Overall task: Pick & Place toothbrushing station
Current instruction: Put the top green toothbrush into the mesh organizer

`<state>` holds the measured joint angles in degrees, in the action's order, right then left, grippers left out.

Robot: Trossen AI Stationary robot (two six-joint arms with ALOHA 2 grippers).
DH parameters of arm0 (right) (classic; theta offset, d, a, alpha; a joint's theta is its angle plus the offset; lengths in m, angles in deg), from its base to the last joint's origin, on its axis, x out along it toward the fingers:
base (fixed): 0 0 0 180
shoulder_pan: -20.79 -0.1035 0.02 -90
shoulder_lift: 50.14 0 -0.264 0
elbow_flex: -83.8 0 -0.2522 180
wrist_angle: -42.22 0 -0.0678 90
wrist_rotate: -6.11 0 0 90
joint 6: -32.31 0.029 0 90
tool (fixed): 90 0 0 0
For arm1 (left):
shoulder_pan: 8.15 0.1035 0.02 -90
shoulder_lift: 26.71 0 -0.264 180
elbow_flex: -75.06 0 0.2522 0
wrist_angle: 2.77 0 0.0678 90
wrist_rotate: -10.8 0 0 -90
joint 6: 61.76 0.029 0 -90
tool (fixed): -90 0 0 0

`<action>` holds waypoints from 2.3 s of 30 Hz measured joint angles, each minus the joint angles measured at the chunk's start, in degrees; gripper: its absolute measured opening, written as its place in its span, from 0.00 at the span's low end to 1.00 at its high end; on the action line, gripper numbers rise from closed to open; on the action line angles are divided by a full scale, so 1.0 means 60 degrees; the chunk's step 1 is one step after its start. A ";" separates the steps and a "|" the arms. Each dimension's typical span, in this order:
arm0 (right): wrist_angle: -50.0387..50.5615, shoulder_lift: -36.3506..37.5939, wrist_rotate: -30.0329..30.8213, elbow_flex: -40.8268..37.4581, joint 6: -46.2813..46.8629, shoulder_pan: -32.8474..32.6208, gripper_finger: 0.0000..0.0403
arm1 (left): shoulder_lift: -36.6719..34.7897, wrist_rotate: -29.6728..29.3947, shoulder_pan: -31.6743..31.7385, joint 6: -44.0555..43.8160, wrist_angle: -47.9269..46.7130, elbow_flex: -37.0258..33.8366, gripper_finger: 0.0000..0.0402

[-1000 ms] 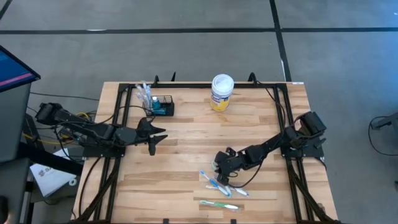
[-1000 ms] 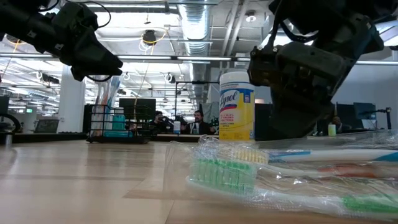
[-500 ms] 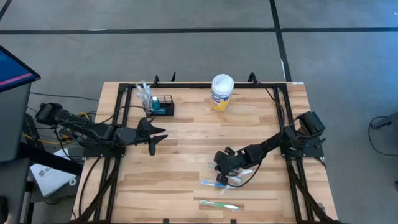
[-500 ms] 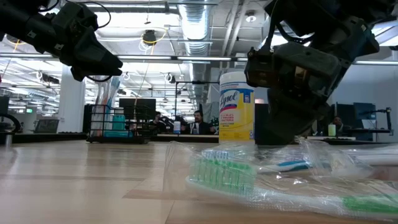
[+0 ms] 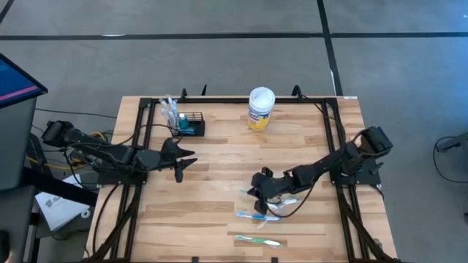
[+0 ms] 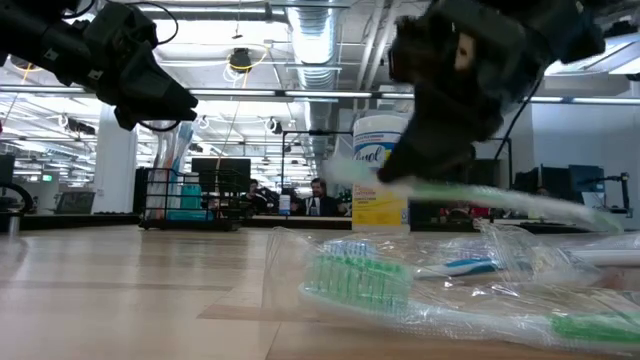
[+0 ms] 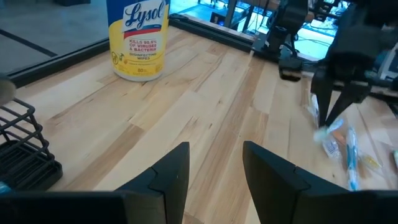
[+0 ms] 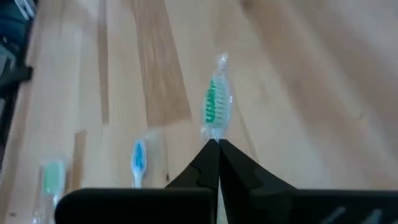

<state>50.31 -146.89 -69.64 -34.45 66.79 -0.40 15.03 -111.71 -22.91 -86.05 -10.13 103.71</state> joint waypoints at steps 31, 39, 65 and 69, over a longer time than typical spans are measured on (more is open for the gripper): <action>-0.6332 0.0845 -0.0104 0.0007 -0.4479 0.1573 0.00 | 0.1322 0.1737 0.0015 0.3964 0.5770 0.0000 0.36; -0.7156 0.0845 -0.0200 0.0007 -0.5038 0.1822 0.00 | 0.3298 0.1735 0.0099 0.4539 0.8795 0.0000 0.36; -0.7361 0.0845 -0.0224 0.0011 -0.5351 0.1858 0.00 | 0.6467 0.3519 0.0962 0.4257 1.0524 0.1800 0.36; -0.7361 0.0844 -0.0224 0.0011 -0.5351 0.1865 0.00 | 0.6676 0.3661 0.0965 0.4255 1.0524 0.1993 0.36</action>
<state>6.14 -141.83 -70.98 -34.39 34.68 10.79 55.09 -89.75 -17.12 -60.52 53.01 115.67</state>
